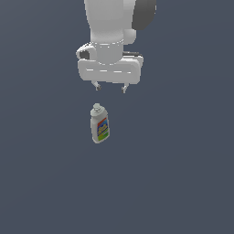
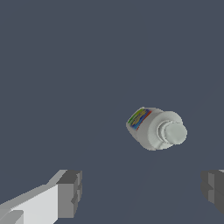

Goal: Pick up the object and move it to a goal position.

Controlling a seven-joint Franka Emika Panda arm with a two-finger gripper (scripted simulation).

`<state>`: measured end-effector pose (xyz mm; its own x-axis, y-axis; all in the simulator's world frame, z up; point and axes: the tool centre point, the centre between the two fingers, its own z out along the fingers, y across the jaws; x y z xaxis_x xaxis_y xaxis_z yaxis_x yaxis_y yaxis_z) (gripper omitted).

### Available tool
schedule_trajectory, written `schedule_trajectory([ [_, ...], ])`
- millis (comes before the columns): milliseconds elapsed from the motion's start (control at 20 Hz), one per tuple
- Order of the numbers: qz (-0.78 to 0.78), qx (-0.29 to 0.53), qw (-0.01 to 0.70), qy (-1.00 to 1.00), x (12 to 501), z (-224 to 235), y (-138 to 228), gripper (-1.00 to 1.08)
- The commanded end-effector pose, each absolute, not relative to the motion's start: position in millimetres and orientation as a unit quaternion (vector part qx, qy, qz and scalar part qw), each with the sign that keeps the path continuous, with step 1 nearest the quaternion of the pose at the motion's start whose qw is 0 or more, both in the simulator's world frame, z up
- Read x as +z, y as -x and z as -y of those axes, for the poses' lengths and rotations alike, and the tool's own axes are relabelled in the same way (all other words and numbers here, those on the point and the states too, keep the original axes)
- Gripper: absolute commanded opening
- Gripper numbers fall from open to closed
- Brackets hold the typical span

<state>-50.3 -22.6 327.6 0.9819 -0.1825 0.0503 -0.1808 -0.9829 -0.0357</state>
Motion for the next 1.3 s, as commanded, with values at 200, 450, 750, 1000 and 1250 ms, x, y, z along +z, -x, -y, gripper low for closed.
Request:
schedule_trajectory([
  [200,-0.175,-0.02,0.015,0.984,318.3,34.9,45.8,1.0],
  [450,-0.245,-0.015,0.013,0.969,310.4,45.5,42.2,1.0],
  [750,-0.328,-0.009,0.01,0.945,300.6,58.3,38.4,1.0],
  [1000,-0.392,-0.005,0.006,0.92,292.7,68.8,35.6,1.0],
  [1250,-0.44,-0.002,0.003,0.898,286.5,76.8,33.7,1.0],
])
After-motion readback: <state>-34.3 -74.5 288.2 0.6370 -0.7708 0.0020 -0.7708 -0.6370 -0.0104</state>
